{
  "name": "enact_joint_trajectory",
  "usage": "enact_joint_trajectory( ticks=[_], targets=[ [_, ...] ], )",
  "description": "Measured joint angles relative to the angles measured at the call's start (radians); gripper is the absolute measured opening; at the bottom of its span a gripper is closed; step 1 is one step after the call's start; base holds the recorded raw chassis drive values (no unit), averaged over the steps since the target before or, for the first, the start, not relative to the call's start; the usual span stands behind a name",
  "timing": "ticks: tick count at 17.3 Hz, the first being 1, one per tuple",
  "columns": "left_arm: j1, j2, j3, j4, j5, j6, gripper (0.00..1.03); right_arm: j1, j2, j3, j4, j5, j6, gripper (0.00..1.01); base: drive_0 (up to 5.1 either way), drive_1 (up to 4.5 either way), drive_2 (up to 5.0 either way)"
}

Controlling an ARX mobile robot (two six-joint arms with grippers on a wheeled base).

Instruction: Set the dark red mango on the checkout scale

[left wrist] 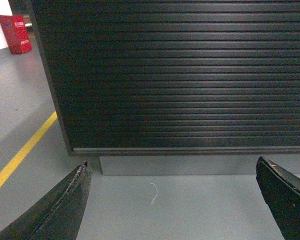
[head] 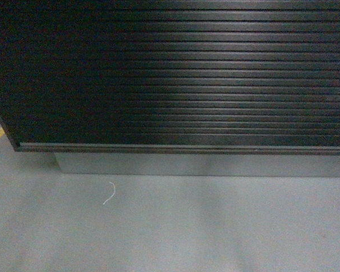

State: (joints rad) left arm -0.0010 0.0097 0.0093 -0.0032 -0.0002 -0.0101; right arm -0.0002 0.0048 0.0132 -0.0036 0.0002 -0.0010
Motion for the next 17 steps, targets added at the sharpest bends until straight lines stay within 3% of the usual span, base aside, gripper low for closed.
enact_joint_trajectory(
  ticks=[17],
  targets=[
    [0.0, 0.0, 0.0, 0.0, 0.0, 0.0, 0.98, 0.0, 0.0, 0.0, 0.0, 0.0, 0.0, 0.98, 0.0, 2.22, -2.2]
  ],
)
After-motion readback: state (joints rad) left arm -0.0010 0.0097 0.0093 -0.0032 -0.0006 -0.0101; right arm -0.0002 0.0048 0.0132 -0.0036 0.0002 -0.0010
